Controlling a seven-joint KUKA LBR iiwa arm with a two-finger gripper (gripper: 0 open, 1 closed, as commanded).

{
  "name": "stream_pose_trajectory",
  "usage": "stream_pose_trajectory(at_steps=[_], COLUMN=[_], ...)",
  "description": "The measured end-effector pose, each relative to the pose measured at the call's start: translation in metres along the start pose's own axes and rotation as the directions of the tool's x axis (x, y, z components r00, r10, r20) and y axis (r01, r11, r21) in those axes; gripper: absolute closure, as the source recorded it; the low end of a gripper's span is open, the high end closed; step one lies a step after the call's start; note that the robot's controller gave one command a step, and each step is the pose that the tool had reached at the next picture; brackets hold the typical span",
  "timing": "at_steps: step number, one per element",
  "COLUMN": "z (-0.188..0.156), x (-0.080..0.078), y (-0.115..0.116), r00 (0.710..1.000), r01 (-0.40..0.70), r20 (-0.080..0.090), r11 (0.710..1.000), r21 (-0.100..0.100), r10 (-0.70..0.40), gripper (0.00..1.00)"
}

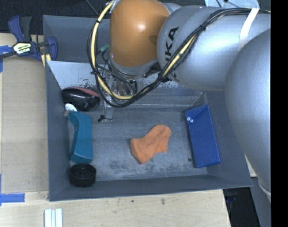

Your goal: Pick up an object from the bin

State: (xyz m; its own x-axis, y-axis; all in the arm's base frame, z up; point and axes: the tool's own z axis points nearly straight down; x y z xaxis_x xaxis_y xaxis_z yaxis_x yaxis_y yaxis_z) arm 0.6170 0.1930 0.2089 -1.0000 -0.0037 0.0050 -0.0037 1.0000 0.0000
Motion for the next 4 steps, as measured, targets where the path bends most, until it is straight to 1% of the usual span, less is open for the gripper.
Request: stream_pose_trajectory(at_steps=[1,2,3,4], z=[-0.005,-0.049,-0.068,-0.065], x=[-0.001,-0.002,-0.001,0.025], y=[-0.001,0.003,0.008,0.006], r00=[1.0,0.998,0.997,0.999], r01=[-0.003,-0.064,-0.081,-0.032], r20=[0.008,0.004,0.008,0.012], r11=[1.0,0.998,0.997,0.999], r21=[-0.001,0.0,-0.001,-0.003], r10=[0.003,0.064,0.081,0.032], gripper=[0.0,0.0,0.0,0.0])
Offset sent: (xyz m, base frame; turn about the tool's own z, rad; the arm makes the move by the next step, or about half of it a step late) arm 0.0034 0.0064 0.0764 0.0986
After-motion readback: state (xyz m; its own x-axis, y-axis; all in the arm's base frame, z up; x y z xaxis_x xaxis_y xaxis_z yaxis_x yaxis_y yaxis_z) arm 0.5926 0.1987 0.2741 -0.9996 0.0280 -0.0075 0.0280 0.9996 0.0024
